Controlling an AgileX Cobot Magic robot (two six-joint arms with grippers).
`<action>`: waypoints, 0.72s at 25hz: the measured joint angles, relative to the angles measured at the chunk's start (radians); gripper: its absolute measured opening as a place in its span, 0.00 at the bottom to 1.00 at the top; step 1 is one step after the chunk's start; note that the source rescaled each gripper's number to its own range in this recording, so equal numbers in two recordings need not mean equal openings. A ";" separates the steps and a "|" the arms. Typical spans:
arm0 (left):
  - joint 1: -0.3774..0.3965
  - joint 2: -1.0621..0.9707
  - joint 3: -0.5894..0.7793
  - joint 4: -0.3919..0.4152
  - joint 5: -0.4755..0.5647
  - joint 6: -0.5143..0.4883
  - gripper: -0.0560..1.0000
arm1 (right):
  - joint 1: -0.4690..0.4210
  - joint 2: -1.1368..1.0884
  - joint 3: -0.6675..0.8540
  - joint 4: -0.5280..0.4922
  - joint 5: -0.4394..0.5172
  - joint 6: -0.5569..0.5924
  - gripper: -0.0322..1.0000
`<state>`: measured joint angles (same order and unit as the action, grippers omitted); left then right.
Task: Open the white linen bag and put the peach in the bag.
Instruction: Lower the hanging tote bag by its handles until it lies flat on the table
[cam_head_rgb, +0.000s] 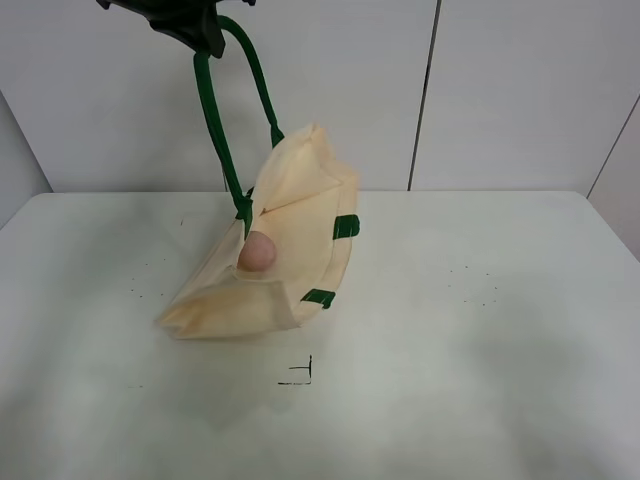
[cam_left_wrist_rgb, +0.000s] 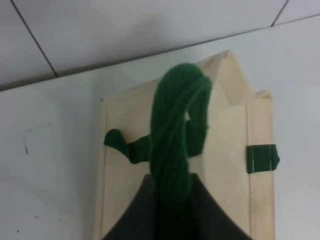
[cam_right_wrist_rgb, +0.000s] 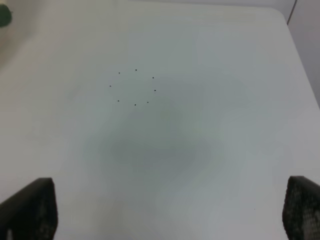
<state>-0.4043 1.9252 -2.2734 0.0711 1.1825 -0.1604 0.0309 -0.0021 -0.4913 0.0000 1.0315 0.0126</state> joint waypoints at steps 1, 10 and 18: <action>0.000 0.009 0.007 0.000 0.000 0.000 0.05 | 0.000 0.000 0.000 0.000 0.000 0.000 1.00; 0.000 0.187 0.170 -0.035 -0.023 0.000 0.05 | 0.000 0.000 0.000 0.000 0.000 0.002 1.00; 0.000 0.327 0.187 -0.084 -0.071 0.000 0.25 | 0.000 0.000 0.000 0.000 0.000 0.002 1.00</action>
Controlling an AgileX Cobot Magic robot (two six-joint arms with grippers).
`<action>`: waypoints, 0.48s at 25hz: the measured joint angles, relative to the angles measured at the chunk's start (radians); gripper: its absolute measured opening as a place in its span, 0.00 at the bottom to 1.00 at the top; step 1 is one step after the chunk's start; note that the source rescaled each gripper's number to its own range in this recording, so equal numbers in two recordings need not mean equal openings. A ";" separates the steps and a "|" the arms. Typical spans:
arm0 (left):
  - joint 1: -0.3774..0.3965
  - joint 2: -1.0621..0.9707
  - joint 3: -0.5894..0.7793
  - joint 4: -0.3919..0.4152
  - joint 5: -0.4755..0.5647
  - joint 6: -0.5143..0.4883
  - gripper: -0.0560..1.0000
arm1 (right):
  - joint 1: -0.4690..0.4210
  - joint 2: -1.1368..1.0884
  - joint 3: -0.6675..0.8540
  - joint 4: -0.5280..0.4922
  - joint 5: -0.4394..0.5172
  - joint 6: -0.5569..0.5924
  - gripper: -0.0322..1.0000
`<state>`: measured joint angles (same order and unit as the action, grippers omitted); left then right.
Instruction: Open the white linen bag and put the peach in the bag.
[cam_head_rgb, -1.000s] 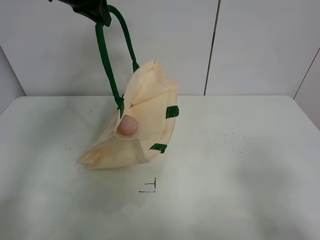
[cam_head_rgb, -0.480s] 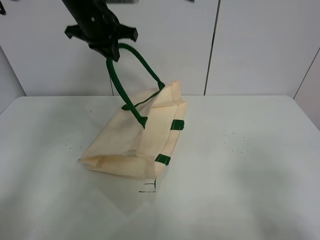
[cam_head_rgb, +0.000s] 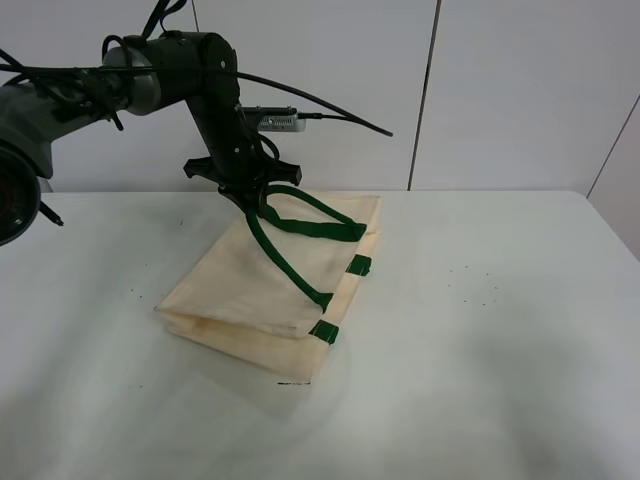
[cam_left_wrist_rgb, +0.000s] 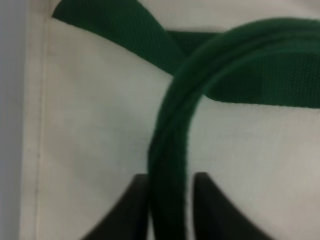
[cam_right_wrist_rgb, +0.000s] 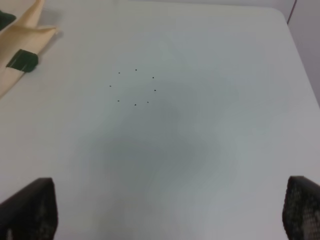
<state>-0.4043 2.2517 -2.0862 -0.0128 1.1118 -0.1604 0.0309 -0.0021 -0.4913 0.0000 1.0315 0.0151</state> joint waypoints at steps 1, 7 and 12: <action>0.000 0.000 0.002 0.000 -0.004 0.000 0.39 | 0.000 0.000 0.000 0.000 0.000 0.000 1.00; 0.000 -0.001 0.003 0.080 0.002 0.000 0.96 | 0.000 0.000 0.000 0.000 0.000 0.000 1.00; 0.017 -0.001 0.003 0.124 0.030 0.000 0.99 | 0.000 0.000 0.000 0.000 0.000 0.000 1.00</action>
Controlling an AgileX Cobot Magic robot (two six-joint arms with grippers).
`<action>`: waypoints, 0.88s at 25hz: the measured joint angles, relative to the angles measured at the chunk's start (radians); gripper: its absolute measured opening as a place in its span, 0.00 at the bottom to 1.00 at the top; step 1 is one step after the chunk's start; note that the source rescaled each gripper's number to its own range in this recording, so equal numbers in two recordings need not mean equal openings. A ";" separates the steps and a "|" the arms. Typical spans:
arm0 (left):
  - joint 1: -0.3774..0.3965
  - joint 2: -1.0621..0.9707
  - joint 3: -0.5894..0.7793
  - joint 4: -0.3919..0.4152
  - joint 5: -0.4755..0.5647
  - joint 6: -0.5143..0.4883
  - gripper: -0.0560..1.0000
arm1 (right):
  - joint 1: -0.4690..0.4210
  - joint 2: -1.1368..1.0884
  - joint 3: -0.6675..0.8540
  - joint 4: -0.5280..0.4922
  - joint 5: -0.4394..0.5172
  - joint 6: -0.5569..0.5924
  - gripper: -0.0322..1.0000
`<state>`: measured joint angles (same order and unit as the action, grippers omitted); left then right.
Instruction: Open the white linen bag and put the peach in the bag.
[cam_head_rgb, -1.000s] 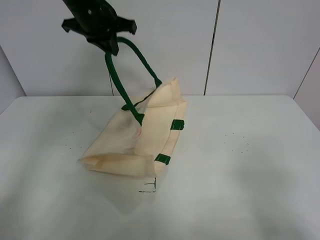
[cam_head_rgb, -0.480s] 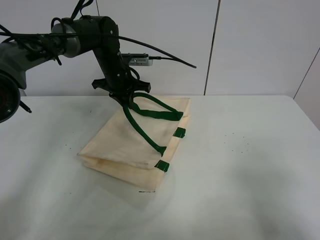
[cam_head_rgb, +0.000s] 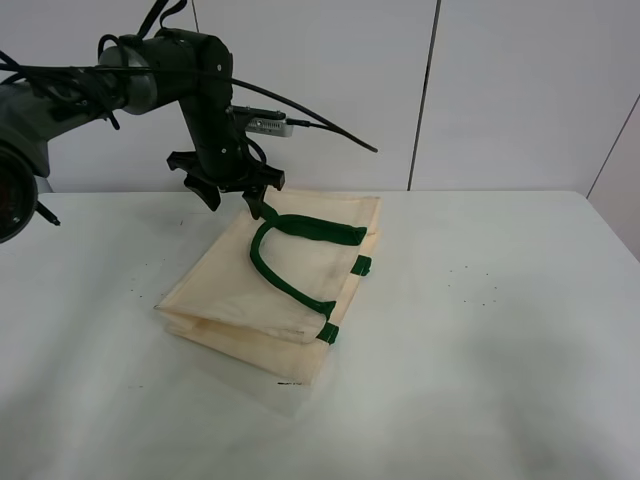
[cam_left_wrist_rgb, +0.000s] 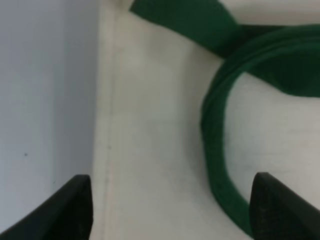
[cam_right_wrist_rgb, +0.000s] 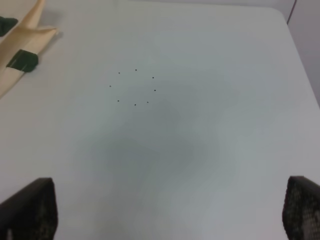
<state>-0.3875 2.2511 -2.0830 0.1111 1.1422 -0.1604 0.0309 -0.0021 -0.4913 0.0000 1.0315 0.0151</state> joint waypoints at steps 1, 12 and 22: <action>0.009 0.000 0.000 -0.001 0.003 0.000 0.99 | 0.000 0.000 0.000 0.000 0.000 0.000 1.00; 0.290 0.000 0.000 -0.051 0.033 0.068 1.00 | 0.000 0.000 0.000 0.000 0.000 0.000 1.00; 0.329 -0.219 0.217 -0.074 0.036 0.091 1.00 | 0.000 0.000 0.000 0.000 0.000 0.000 1.00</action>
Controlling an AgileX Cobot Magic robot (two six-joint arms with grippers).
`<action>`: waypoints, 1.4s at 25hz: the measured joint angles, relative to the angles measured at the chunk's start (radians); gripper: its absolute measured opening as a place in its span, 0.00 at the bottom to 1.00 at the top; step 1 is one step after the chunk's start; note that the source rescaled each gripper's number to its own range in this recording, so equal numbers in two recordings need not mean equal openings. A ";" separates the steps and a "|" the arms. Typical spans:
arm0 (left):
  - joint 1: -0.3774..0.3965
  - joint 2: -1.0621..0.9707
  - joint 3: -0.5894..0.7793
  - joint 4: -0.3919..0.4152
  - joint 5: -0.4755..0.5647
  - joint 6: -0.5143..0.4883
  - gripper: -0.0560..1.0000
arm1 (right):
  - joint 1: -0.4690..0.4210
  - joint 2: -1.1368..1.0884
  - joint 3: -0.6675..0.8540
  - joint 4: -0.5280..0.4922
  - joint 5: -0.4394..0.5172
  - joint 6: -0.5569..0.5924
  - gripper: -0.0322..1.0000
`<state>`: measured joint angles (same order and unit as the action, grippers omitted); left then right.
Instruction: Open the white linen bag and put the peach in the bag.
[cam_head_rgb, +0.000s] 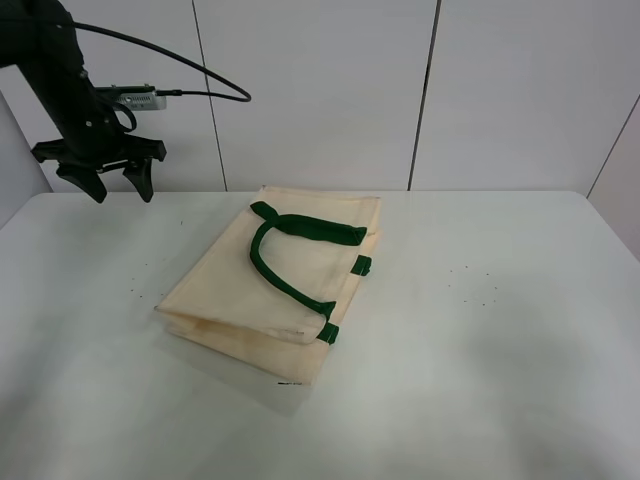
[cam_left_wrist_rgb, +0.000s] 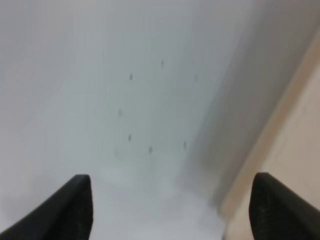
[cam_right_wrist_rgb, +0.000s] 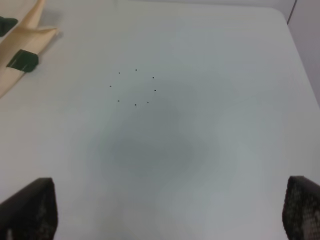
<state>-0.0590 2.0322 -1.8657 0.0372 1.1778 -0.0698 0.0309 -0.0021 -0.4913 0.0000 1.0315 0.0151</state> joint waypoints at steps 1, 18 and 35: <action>0.000 -0.038 0.042 0.000 0.000 0.005 1.00 | 0.000 0.000 0.000 0.000 0.000 0.000 1.00; 0.001 -1.019 0.844 0.013 0.004 0.011 1.00 | 0.000 0.000 0.000 0.000 0.000 0.000 1.00; 0.001 -1.889 1.371 -0.030 -0.120 0.086 1.00 | 0.000 0.000 0.000 0.000 0.000 0.000 1.00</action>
<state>-0.0579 0.1436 -0.4949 0.0068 1.0580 0.0159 0.0309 -0.0021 -0.4913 0.0000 1.0315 0.0151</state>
